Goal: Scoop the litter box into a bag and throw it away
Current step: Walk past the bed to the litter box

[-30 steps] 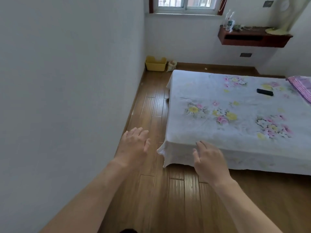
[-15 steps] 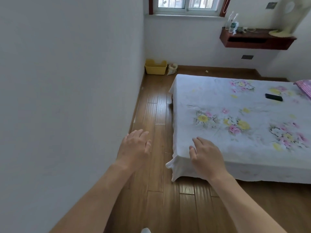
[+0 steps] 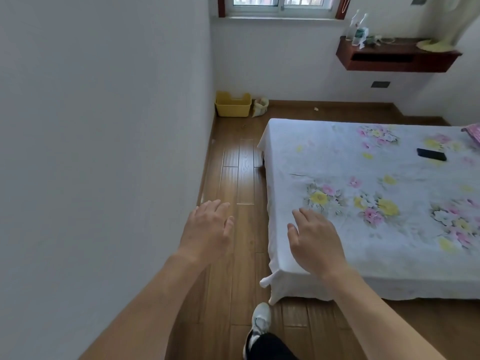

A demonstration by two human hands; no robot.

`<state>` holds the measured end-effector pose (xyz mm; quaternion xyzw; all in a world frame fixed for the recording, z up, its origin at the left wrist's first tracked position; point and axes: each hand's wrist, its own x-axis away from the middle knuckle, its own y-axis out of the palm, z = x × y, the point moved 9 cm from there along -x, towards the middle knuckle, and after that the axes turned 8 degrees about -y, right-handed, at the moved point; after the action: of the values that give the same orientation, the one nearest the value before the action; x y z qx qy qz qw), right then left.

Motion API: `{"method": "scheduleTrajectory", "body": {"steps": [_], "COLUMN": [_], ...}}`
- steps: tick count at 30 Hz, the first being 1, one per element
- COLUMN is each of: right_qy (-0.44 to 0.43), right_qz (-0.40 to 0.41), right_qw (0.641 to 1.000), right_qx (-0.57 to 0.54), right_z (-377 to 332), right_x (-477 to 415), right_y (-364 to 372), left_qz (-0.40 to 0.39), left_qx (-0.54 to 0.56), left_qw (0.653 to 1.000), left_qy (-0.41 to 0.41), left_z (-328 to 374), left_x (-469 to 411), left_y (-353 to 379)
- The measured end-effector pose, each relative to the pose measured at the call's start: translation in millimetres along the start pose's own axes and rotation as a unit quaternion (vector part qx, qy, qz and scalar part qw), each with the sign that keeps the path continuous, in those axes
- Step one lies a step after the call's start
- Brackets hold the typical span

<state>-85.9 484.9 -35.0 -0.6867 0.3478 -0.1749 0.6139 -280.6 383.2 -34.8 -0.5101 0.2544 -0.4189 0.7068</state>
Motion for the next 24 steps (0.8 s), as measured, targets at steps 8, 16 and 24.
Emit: {"method": "scheduleTrajectory", "body": {"steps": [8, 16, 24], "right_qy": [-0.019, -0.054, -0.025], "right_qz": [0.010, 0.006, -0.003], "right_qw": [1.000, 0.999, 0.999], "right_qx": [-0.001, -0.003, 0.021], "right_z": [52, 74, 97], "right_x": [-144, -277, -418], "right_y": [16, 26, 63], "left_qz": [0.030, 0.034, 0.032], "left_qx": [-0.022, -0.041, -0.015], "left_qw": [0.999, 0.998, 0.999], "left_qy": [-0.009, -0.036, -0.028], "left_z": [21, 16, -9], "left_x": [-134, -251, -401], "left_y": [-22, -45, -42]}}
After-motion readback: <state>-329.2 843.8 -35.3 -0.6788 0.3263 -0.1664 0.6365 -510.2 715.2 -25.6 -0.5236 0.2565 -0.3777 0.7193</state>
